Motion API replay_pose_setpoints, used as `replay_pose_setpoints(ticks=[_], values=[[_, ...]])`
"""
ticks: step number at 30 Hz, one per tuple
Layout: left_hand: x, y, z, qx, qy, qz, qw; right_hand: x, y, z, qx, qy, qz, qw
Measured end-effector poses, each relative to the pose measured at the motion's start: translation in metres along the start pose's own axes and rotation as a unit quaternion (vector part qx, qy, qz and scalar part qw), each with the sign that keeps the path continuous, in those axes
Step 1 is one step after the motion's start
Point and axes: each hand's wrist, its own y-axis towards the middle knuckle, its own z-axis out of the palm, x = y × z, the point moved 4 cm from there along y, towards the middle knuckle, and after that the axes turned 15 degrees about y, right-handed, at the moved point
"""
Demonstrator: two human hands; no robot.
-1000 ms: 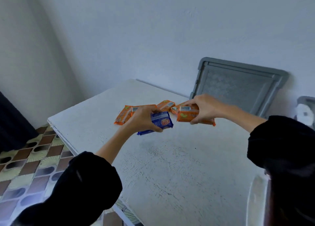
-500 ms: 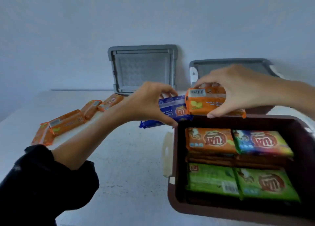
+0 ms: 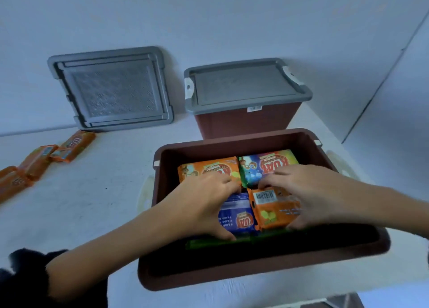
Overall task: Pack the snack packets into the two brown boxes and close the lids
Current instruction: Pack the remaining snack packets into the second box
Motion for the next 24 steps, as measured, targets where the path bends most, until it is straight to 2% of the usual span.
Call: replay_pose_setpoints(ticks=[9, 17, 24], values=[[-0.012, 0.004, 0.021, 0.068, 0.054, -0.007, 0.996, 0.004, 0.004, 0.021, 0.022, -0.079, -0.021, 0.996], [-0.014, 0.004, 0.016, 0.027, 0.069, -0.008, 0.997, 0.010, 0.011, 0.023, 0.024, -0.089, -0.061, 0.994], [-0.014, 0.004, 0.018, 0.021, 0.078, -0.007, 0.997, 0.009, 0.010, 0.024, 0.020, -0.077, -0.060, 0.995]])
